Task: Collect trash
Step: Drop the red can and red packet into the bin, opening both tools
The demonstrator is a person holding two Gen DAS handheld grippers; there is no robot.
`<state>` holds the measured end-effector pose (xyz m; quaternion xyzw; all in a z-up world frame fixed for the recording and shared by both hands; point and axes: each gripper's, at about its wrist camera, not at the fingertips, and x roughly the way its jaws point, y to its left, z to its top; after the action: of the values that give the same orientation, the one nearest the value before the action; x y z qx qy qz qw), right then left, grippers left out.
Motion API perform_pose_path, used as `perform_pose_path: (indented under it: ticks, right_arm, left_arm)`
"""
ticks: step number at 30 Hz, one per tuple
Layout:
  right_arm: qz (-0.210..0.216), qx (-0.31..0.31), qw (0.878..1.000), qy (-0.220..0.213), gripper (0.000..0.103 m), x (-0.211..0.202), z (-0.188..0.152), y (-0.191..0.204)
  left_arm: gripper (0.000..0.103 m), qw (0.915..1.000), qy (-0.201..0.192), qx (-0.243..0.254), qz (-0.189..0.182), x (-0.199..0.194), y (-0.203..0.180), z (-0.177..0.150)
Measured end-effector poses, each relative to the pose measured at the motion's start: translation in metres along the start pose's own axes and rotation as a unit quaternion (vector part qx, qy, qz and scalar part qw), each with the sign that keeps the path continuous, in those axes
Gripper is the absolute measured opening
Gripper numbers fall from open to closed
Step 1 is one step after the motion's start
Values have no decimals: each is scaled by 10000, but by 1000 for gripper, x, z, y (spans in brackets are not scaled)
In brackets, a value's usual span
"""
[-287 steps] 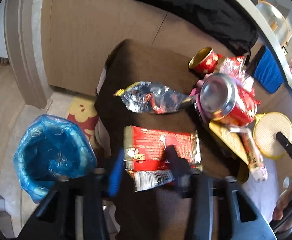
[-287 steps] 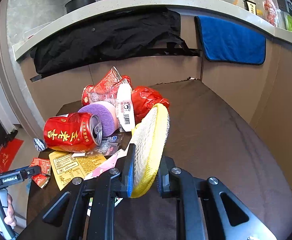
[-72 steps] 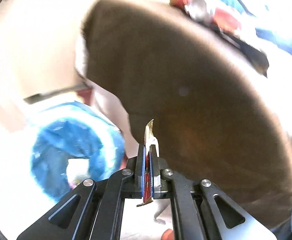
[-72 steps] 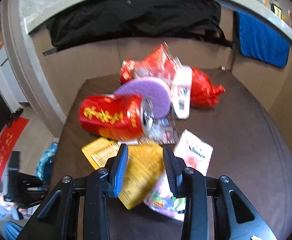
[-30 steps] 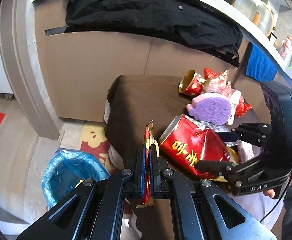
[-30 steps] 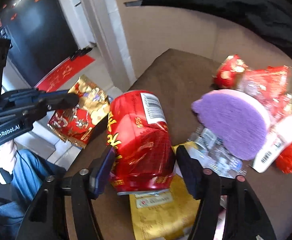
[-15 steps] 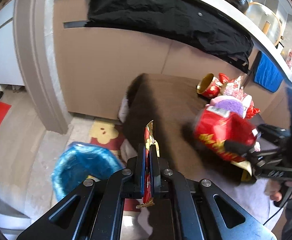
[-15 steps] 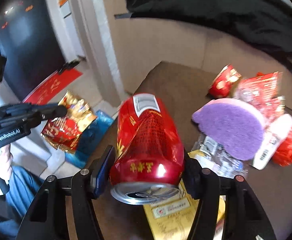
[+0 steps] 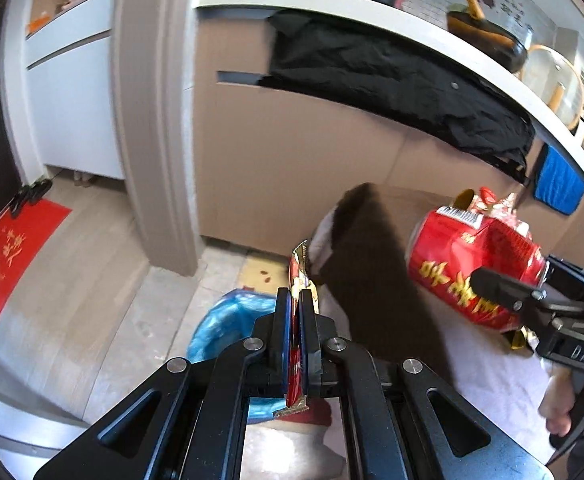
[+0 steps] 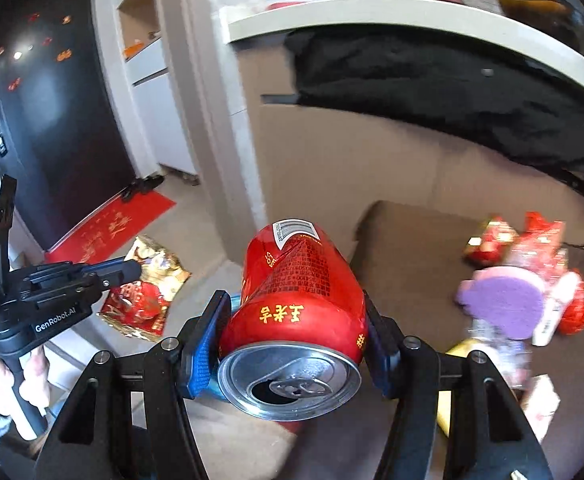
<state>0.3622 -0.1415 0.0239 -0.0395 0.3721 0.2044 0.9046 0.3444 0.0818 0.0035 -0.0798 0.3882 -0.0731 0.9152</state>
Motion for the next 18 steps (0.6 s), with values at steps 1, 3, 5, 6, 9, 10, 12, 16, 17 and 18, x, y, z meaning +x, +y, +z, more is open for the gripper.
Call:
perform_pose_path:
  ticks: [1,3,5,6,9,10,12,16,17,18]
  right_arm:
    - [31,-31,10000,45,58,6,-1,11]
    - [107,-63,9998,184,58,20,-3,31]
    - [144,-1,9992,361,58,37,-9,48]
    - [162,47,9989,442,58,47,-10,53]
    - [229,205,9970,706,58,76,-18,65]
    - [220,232,9965,777,58,84,-20,67]
    - [222,309,9939,1039,58,110,-27,73]
    - [194,555,9874,1466,58,152,-40,73]
    - [184,638,9851,1585,58,164,-44,72]
    - [175,710,9829,1691,58,174,-48,70]
  left_arm:
    - [3,10000,33,-41,11,1,8,-3]
    - [3,9998,156,-122,43,8,24,-12]
    - [3,9995,255,-184,65,15,36,-19]
    - [3,9992,315,-215,87,20,43,-23]
    - [3,9982,521,-303,63,40,63,-37]
    - [3,9975,616,-335,26,48,69,-42]
    - [3,9958,815,-424,0,68,80,-52]
    - [3,9920,1119,-563,-154,107,97,-67]
    - [3,9912,1171,-596,-175,117,101,-70]
    - [3,9902,1228,-631,-216,126,104,-73]
